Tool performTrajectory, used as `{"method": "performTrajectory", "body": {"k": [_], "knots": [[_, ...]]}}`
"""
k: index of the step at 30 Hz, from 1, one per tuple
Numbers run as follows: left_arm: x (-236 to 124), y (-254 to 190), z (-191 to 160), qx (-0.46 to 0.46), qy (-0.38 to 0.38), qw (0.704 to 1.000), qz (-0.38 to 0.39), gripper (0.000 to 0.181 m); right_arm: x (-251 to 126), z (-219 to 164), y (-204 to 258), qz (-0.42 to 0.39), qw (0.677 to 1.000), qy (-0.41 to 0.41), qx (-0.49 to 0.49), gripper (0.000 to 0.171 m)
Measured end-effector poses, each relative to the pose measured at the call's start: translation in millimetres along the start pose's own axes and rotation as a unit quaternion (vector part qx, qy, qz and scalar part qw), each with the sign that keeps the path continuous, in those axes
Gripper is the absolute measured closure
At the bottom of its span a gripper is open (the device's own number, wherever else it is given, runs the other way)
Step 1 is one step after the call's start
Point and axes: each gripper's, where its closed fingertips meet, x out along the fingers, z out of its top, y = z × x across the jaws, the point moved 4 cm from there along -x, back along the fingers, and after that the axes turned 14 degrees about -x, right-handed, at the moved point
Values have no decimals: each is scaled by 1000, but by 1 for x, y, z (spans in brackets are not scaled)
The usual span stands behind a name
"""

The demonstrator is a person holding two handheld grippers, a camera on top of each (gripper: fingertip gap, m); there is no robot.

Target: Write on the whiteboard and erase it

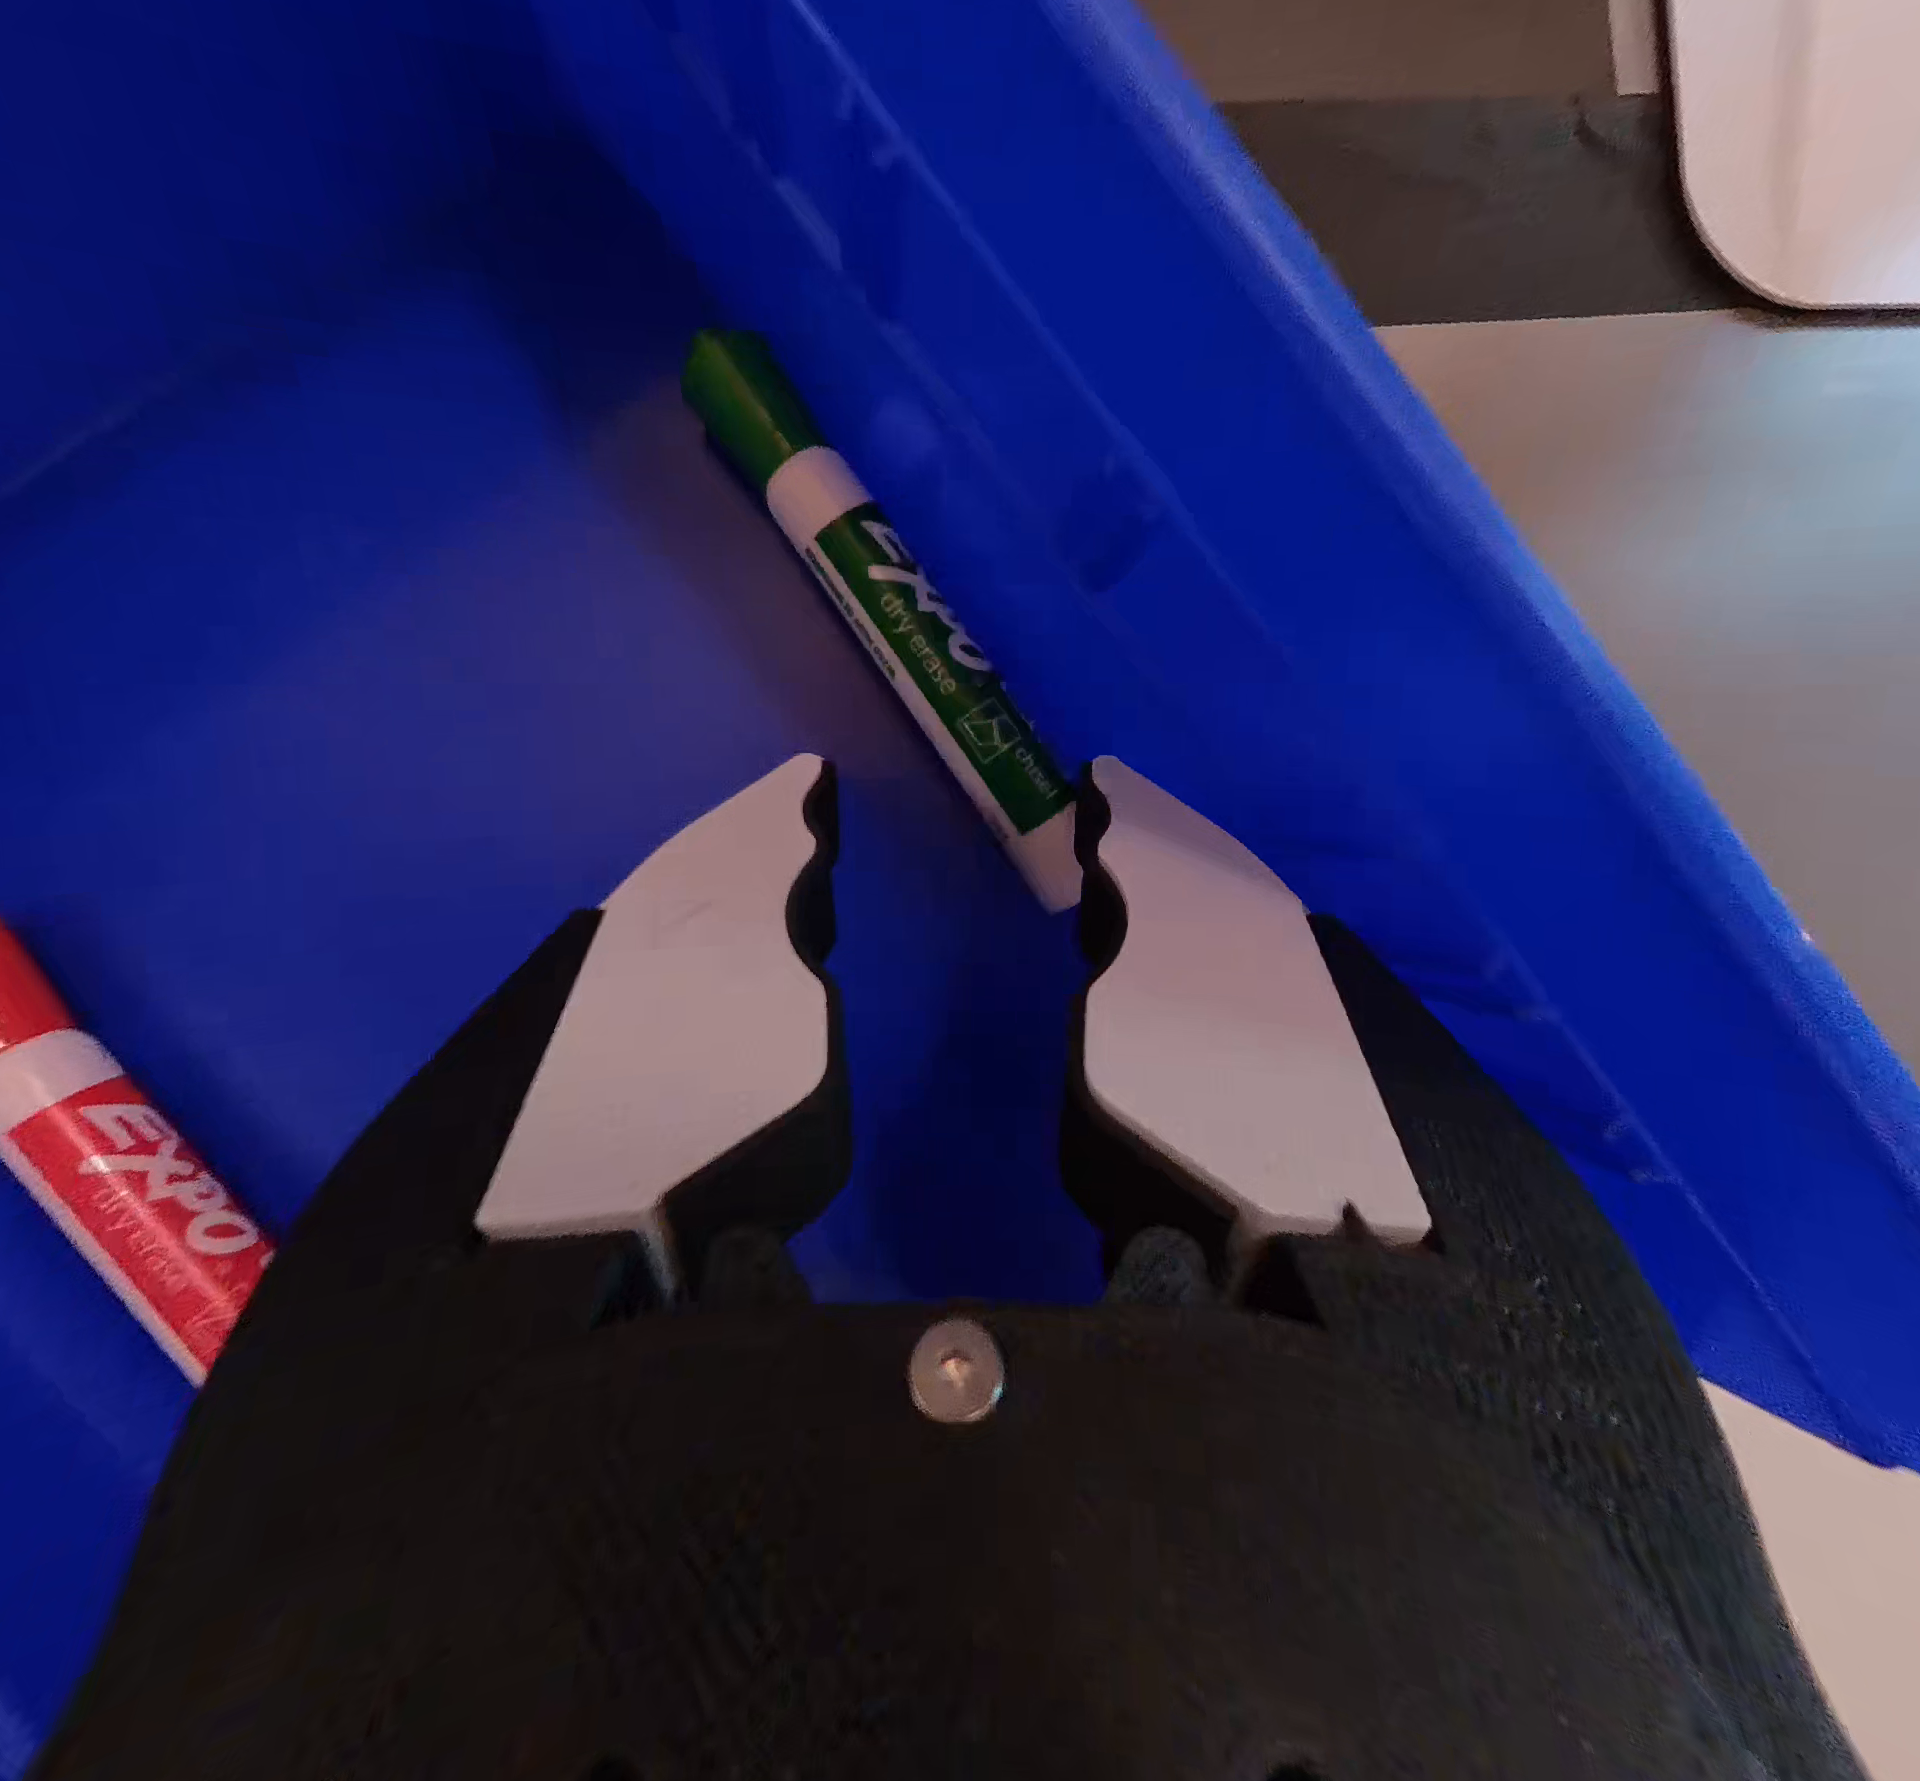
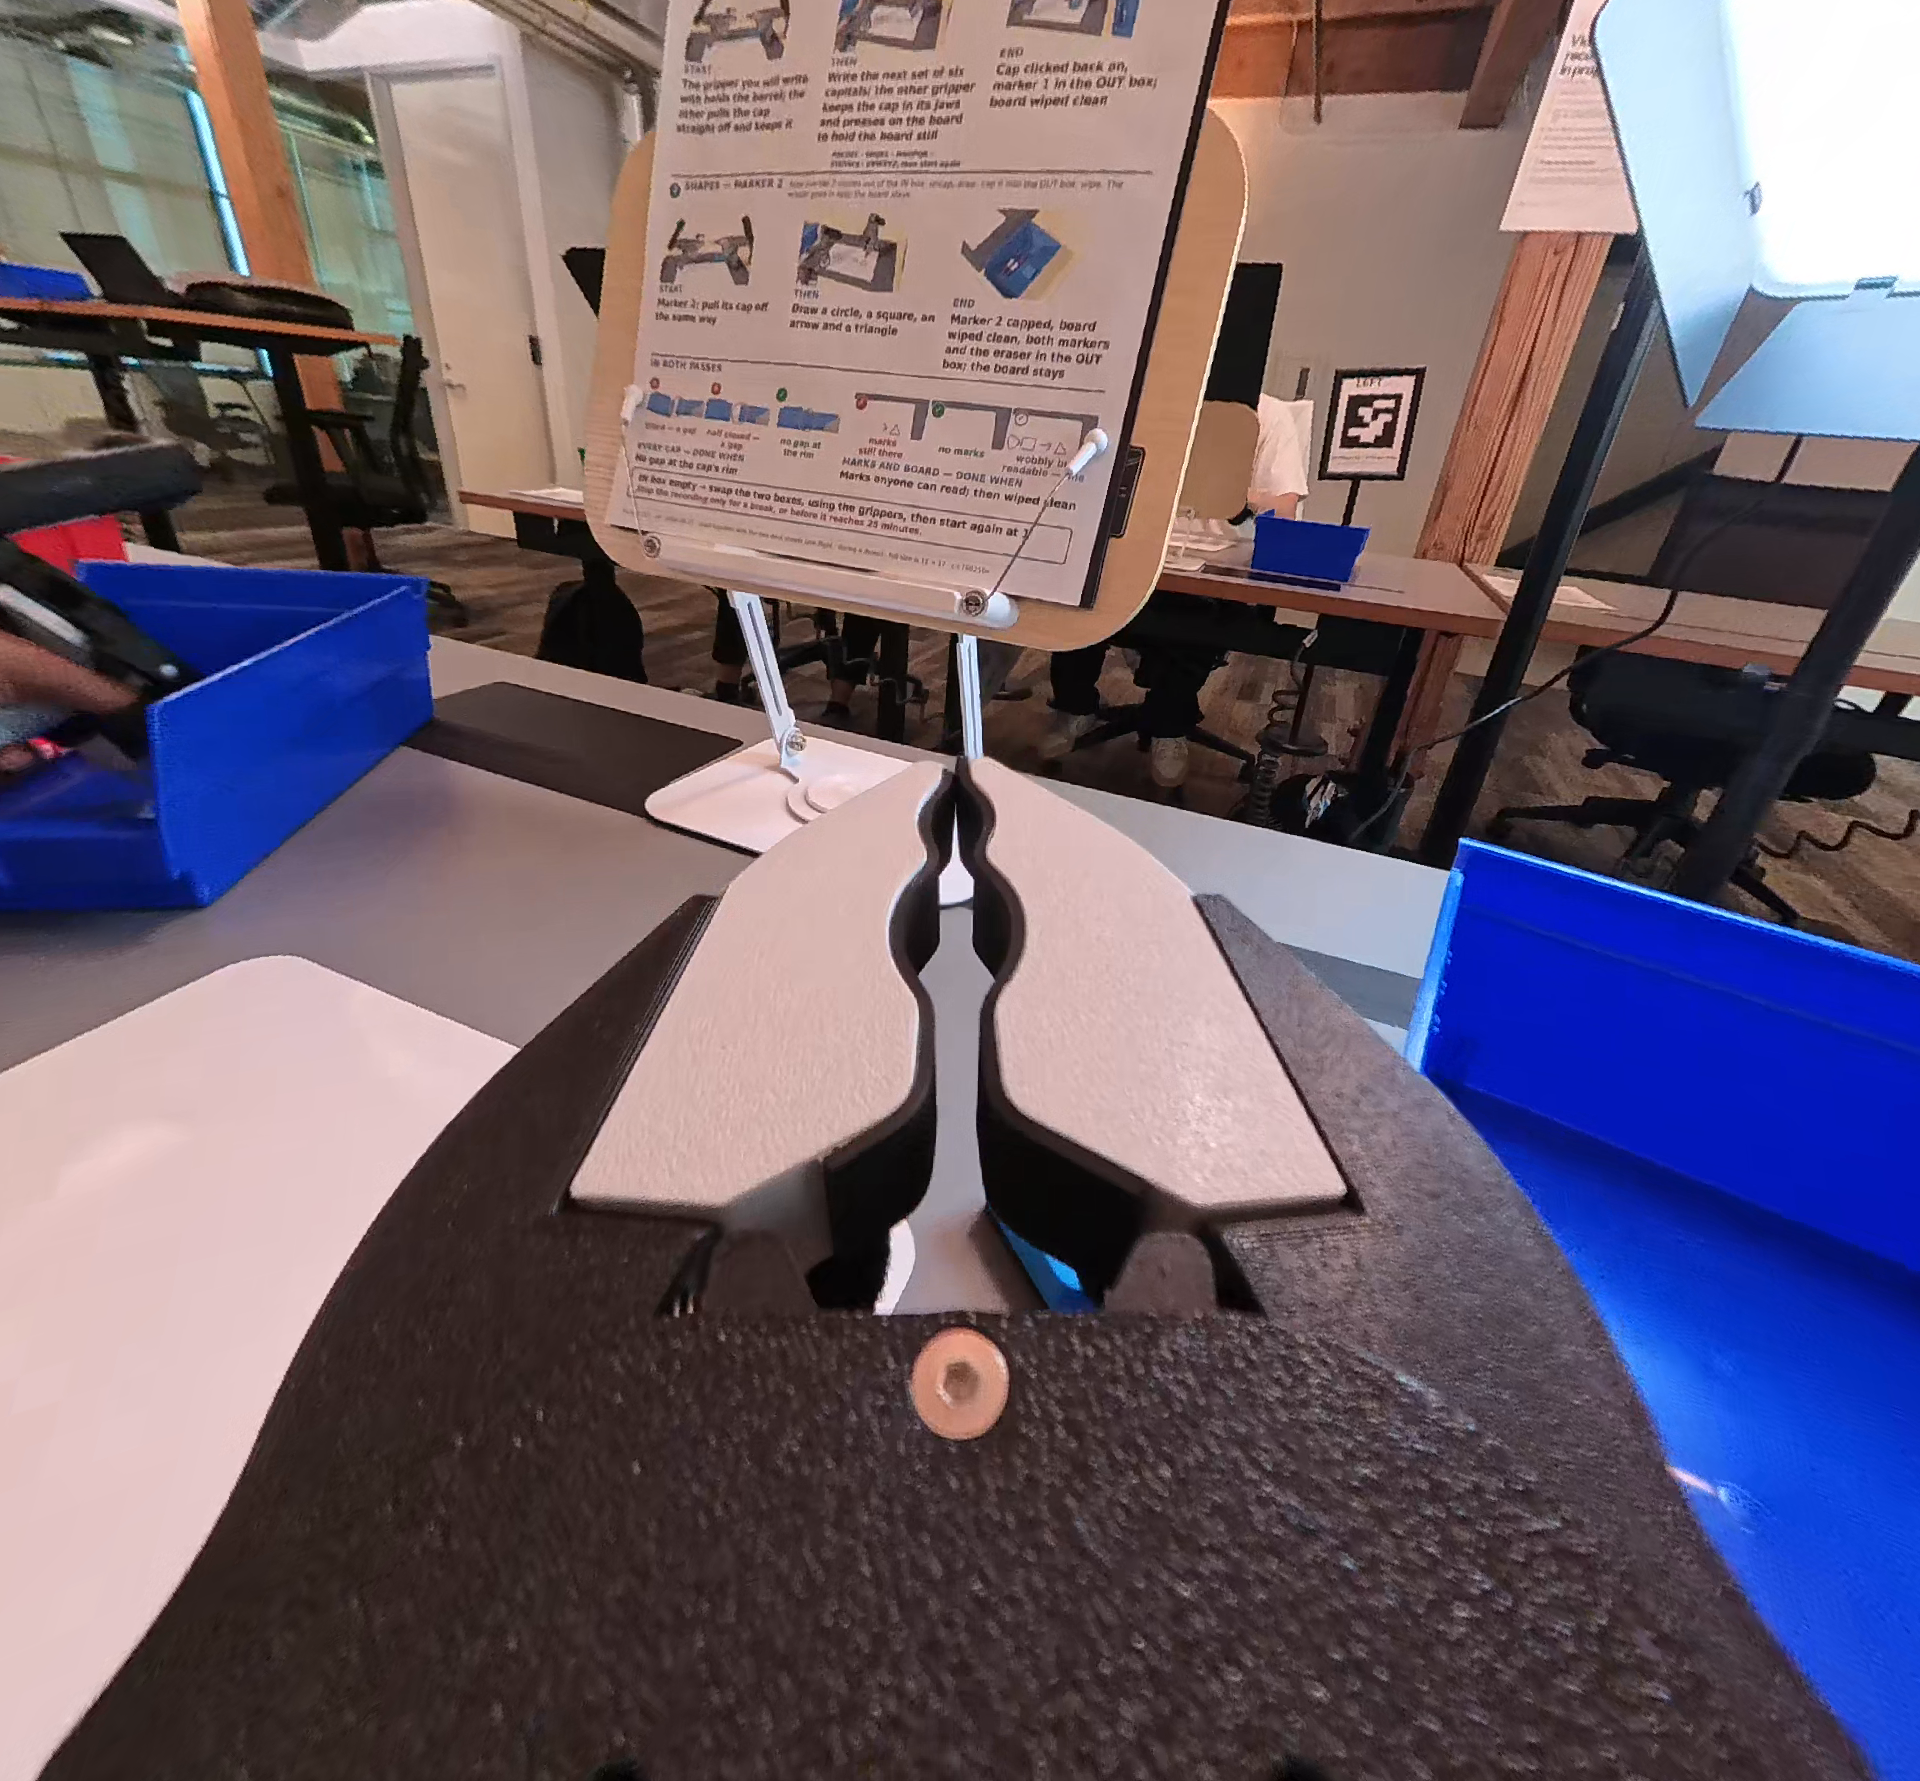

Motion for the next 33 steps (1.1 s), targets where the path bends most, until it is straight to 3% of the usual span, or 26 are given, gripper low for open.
{"method": "performTrajectory", "body": {"k": [5, 9, 20, 23, 27, 30, 33], "knots": [[9, 6, 0, -5, 19, 1000, 17, 136, 0, 0, 2, 7, 1000, 5, 6, 171], [10, 11, 2, 15, 17, 999, 46, 151, -3, 1, 3, 10, 1000, 8, 6, 171], [-2, 28, 10, 6, -39, 998, 42, 161, -5, 2, 11, 12, 1000, 13, 2, 171], [-38, 19, 32, 1, -127, 992, -12, 161, -6, 3, 12, 11, 1000, 9, 2, 171], [-123, -15, 54, 20, -262, 955, -136, 162, -5, 10, 8, 7, 1000, -3, 6, 171], [-182, -55, 44, 68, -336, 910, -232, 162, -4, 17, 9, 9, 1000, -15, 10, 171], [-220, -104, 11, 109, -369, 858, -340, 163, -5, 26, 20, 30, 999, -37, 8, 171]]}}
